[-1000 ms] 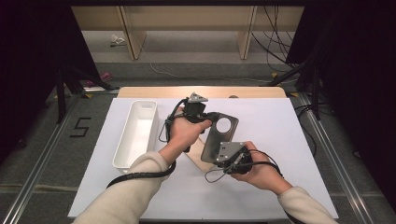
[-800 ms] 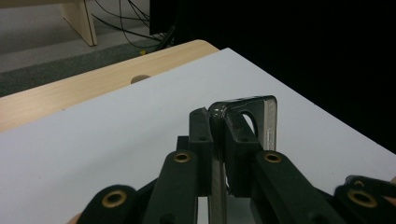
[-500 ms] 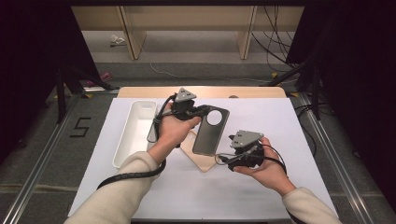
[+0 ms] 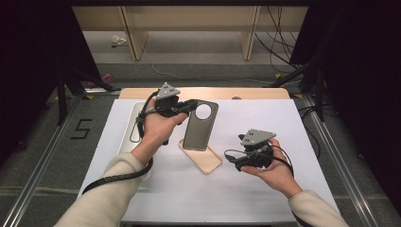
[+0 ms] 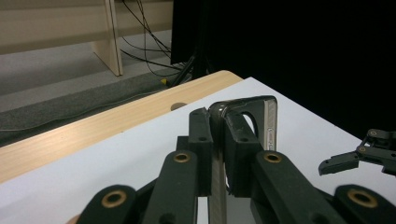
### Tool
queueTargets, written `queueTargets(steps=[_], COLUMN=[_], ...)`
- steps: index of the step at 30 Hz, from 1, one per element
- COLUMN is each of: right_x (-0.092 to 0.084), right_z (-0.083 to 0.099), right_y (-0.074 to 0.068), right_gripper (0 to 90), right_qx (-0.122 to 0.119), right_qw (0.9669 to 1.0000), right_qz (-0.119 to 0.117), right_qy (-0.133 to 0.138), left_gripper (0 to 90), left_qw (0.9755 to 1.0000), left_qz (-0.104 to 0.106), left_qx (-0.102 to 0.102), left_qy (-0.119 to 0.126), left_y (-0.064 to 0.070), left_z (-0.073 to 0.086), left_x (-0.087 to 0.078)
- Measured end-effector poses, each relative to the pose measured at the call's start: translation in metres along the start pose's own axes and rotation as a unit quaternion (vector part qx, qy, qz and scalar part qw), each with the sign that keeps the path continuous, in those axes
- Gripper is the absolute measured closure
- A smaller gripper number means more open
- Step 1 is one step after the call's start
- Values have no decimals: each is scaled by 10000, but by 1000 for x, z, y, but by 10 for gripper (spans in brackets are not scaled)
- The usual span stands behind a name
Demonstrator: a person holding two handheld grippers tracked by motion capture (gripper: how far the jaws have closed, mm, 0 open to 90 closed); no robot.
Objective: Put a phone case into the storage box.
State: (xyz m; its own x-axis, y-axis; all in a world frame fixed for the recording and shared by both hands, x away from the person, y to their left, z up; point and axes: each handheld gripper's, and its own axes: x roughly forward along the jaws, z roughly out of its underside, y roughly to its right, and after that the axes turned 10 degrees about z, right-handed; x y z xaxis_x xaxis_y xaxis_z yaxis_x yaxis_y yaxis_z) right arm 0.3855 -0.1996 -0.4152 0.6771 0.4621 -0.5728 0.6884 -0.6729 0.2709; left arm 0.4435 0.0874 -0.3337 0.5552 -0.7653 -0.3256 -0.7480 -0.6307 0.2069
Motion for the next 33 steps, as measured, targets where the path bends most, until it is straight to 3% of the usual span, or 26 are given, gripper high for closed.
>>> queueTargets(steps=[8,16,24,33], right_x=[-2,-6,-9,-9], right_z=[4,8,14,16], right_y=[9,14,20,22], right_gripper=[174,173,173,173], right_qx=[449,573,693,766], right_qw=[9989,9981,9970,9963], right_qz=[125,209,341,372], right_qy=[84,113,107,96], left_gripper=[823,823,823,823], left_qw=[9997,9994,9989,9981], left_qz=[-124,-176,-234,-404], left_qx=[19,9,127,151], left_qy=[200,303,387,440], left_y=[-11,-17,-27,-43], left_z=[-7,-11,-18,-23], left_x=[-18,-27,-42,-60])
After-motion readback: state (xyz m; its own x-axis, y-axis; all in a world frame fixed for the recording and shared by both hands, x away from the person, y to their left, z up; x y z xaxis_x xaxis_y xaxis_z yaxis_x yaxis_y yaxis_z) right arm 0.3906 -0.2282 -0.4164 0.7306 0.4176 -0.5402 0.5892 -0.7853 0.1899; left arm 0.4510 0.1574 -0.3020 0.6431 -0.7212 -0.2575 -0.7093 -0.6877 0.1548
